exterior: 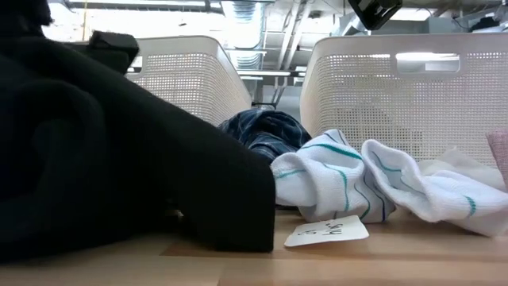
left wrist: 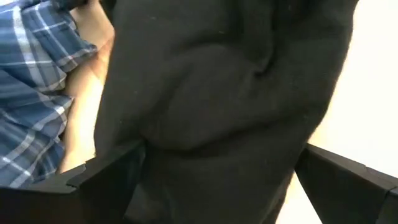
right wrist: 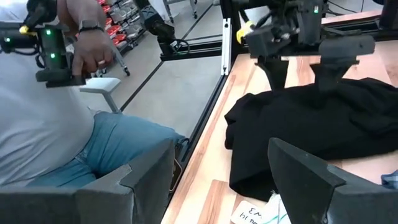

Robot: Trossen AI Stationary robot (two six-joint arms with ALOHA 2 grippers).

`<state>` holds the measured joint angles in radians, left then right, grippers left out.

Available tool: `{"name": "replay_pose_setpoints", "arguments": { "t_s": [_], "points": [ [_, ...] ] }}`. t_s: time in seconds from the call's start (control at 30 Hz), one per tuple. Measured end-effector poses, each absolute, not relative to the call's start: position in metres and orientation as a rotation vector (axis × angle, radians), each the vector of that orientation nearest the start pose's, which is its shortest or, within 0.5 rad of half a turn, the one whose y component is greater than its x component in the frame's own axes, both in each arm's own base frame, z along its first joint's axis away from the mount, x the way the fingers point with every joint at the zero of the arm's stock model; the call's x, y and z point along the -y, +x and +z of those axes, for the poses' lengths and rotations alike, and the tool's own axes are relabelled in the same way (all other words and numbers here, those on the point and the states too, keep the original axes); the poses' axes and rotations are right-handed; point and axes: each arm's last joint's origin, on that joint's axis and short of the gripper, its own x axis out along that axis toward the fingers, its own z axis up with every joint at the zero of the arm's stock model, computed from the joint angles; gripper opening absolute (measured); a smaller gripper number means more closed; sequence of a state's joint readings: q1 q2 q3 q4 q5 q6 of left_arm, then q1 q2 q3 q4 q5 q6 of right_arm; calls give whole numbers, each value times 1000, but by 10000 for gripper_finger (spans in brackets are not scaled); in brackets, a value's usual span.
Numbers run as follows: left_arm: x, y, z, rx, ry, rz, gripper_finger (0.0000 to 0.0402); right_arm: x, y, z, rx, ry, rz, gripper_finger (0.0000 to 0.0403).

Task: Sort clothes
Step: Put the black pants into the right white laundry bin

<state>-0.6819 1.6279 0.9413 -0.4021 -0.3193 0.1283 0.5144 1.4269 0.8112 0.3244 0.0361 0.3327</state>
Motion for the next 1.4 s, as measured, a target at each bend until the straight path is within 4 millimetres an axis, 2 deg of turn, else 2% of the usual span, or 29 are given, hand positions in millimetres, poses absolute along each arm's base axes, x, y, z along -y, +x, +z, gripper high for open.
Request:
{"name": "replay_pose_setpoints", "arguments": {
  "t_s": [0.17,0.27,0.37,0.6,0.63,0.83,1.0,1.2,1.4],
  "points": [
    [177,257,163,-975,609,-333,391,-151,270,245,-360,259,413,276],
    [172,263,159,-985,576,-314,358,-151,270,245,-358,260,403,276],
    [172,265,159,-971,555,-326,295,-151,270,245,-359,268,402,276],
    [173,268,161,-946,542,-340,79,-152,270,245,-356,269,405,276],
    [173,267,161,-947,541,-344,67,-152,270,245,-355,269,405,276],
    [175,266,161,-950,518,-337,67,-157,268,249,-312,244,437,276],
    [177,261,175,-914,523,-307,67,-167,265,256,-244,191,485,276],
    [173,255,230,-726,465,-244,67,-174,262,261,-219,134,478,276],
    [163,233,288,-483,397,-198,67,-178,258,259,-216,68,393,276]
  ]
}}
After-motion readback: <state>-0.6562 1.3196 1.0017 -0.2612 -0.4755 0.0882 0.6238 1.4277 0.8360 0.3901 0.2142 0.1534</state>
